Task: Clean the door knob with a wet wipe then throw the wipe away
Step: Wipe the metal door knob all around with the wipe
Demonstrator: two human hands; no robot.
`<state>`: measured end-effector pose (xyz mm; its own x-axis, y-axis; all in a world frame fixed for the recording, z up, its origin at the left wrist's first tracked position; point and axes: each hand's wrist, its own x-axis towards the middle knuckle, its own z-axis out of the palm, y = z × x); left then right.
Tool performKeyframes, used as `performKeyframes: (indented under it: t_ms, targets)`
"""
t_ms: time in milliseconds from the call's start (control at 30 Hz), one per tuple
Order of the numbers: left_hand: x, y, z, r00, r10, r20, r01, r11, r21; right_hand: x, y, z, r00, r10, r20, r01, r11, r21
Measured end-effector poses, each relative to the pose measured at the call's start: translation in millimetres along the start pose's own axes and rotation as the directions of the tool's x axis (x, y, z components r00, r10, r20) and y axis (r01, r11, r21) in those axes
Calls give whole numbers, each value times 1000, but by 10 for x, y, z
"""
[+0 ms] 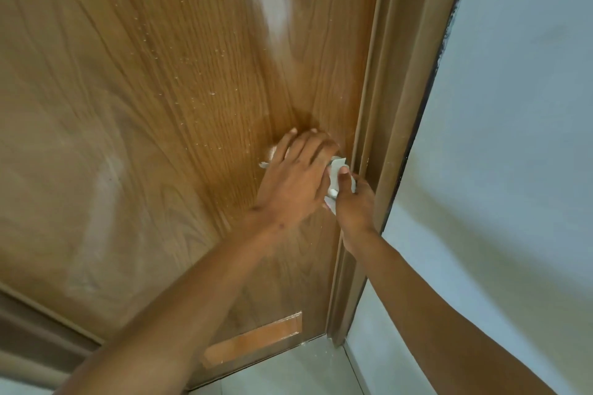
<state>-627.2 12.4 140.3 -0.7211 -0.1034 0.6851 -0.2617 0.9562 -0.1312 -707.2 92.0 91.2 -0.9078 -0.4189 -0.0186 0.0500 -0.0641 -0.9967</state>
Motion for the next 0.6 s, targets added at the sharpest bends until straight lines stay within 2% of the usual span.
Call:
performKeyframes:
  t_ms: [67,133,233,300,400,467,600]
  targets:
    - [116,-153,-45,997,69,18,-71,992,104,24,-7,-29,997,-63,40,64,998,-22]
    - [183,-268,-67,993,118,21,-120,973,198,5,9,-54,976,-212,51,216,967,-132]
    - [194,-354,-63,980,194,33,-196,940,278,-27,87,-77,905,-418,82,425,869,-255]
    - [168,-388,-42,974,222,36,-221,921,320,-30,175,-102,838,-525,149,540,759,-364]
    - [141,-438,-15,968,248,47,-247,895,372,-42,283,-181,770,-571,283,634,637,-440]
    - [145,-467,-14,964,260,48,-258,890,377,-38,314,-233,751,-572,329,657,597,-460]
    - [155,-471,-7,961,270,63,-273,879,391,-16,243,-184,782,-570,253,616,646,-450]
